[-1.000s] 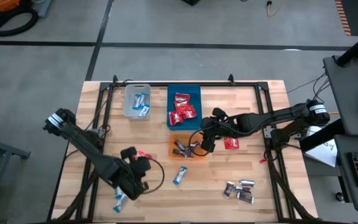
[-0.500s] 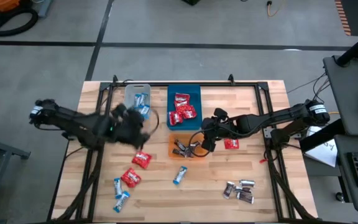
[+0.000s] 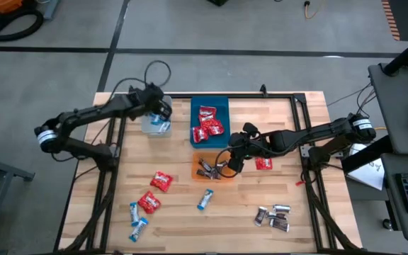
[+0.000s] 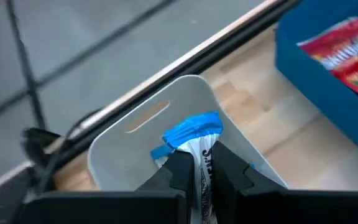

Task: Sort candy
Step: Put the blue chocolate bar into the gray bin, then put the brown chocolate bar into the orange bin

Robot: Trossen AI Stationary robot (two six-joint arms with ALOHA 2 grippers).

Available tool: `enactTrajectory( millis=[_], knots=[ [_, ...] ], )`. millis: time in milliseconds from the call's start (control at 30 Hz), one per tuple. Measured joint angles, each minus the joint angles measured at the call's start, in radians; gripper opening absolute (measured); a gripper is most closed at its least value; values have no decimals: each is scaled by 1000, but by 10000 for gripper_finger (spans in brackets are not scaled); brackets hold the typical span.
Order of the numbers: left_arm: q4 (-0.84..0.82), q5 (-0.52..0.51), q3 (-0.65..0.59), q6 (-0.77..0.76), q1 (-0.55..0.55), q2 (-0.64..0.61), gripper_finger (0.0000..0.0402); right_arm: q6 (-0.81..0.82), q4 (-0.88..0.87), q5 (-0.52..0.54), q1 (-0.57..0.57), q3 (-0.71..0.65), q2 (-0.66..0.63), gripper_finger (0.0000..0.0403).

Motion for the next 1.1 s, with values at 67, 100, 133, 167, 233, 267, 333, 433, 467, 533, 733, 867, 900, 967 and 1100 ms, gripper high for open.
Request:
enactTrajectory(
  millis=[67,100,133,167,233,267,333,433,467,533,733,867,900,967,1100],
  knots=[
    [16,49,-7,-4,69,25,12,7,-1,0,0,0,-1,178],
    [14,57,-7,-6,92,39,13,13,-1,0,0,0,-1,178],
    [11,66,-7,-13,109,51,16,14,-1,0,0,0,-1,178],
    [3,68,-5,-23,119,61,21,14,-2,0,0,0,-1,178],
    [-2,68,-5,-27,124,77,33,14,-2,0,0,0,-1,178],
    [-1,68,-5,-26,124,83,42,14,-2,0,0,0,-1,178],
    [1,68,-5,-9,120,92,60,14,-2,0,-1,0,-1,178],
    [3,67,-5,6,114,96,86,15,-2,0,-2,0,-1,178],
    [3,67,-5,8,114,95,94,15,-2,0,-2,0,-1,178],
    [3,67,-5,10,109,85,107,31,-4,-1,-2,0,-1,178],
    [1,64,-4,21,50,-4,126,157,-127,-72,-1,49,-2,178],
    [-2,63,-5,11,-7,-81,127,251,-202,-148,10,82,-2,178],
    [-1,62,-7,0,-34,-103,128,271,-215,-160,17,88,-2,178],
    [9,64,-20,-4,-102,-146,128,311,-236,-199,30,92,-2,178],
    [124,64,-93,-1,-280,-237,128,377,-280,-284,54,92,-2,178]
  ],
)
